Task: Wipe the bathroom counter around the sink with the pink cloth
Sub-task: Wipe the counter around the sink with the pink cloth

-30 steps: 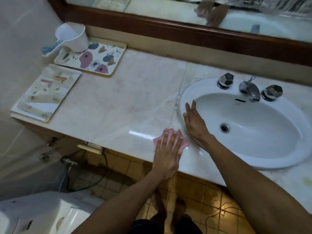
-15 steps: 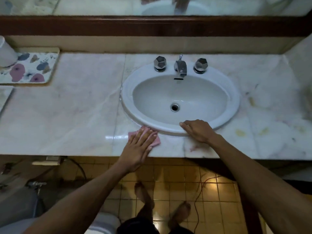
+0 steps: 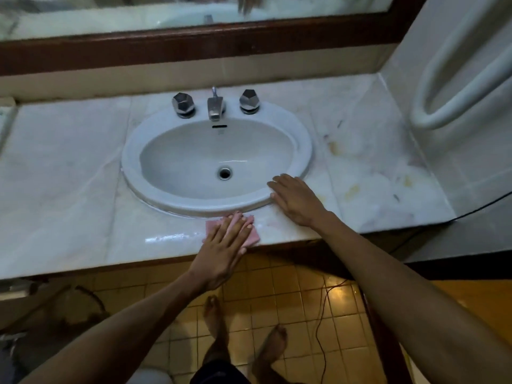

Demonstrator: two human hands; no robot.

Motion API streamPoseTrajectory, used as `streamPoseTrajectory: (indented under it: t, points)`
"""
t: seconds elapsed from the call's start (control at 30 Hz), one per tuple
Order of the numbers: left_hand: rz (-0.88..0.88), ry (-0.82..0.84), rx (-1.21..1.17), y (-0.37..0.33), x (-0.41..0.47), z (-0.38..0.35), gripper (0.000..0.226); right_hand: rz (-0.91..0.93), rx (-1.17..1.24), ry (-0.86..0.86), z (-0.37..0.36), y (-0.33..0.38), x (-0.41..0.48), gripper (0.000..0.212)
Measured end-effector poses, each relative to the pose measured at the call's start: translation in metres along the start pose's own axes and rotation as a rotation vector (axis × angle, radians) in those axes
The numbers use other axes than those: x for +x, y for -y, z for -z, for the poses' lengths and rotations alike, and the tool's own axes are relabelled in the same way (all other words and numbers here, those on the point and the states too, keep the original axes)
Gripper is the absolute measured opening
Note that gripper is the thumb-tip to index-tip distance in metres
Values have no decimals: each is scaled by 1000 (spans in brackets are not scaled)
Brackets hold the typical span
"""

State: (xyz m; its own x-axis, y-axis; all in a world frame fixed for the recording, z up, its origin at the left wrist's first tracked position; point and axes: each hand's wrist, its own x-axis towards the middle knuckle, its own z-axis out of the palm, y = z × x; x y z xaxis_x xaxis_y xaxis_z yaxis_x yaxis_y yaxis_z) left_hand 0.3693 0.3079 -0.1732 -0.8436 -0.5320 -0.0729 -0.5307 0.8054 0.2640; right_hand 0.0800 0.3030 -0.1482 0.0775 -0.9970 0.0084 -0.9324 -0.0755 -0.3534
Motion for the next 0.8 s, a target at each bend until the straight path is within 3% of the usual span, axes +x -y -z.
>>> streamPoseTrajectory:
  t: [0.2,0.37,0.5,0.63,0.67,0.8]
  points:
    - [-66,10,-107,-59,81,-12,58,-218,150,-140,26,-44,-44,49]
    - [90,-82,-305,-87,124,-19,52,-622,262,-346,39,-105,-91,50]
    - [171,-81,-293,-108,164,-32,54,-935,314,-496,38,-138,-124,48]
    - [243,-66,-322,-135,206,-31,59,-1082,264,-551,34,-153,-147,49]
    - [172,-38,-322,-136,207,-28,60,-1111,263,-521,33,-155,-150,51]
    - [-388,97,-65,-83,180,-17,59,-1176,251,-432,34,-160,-152,58]
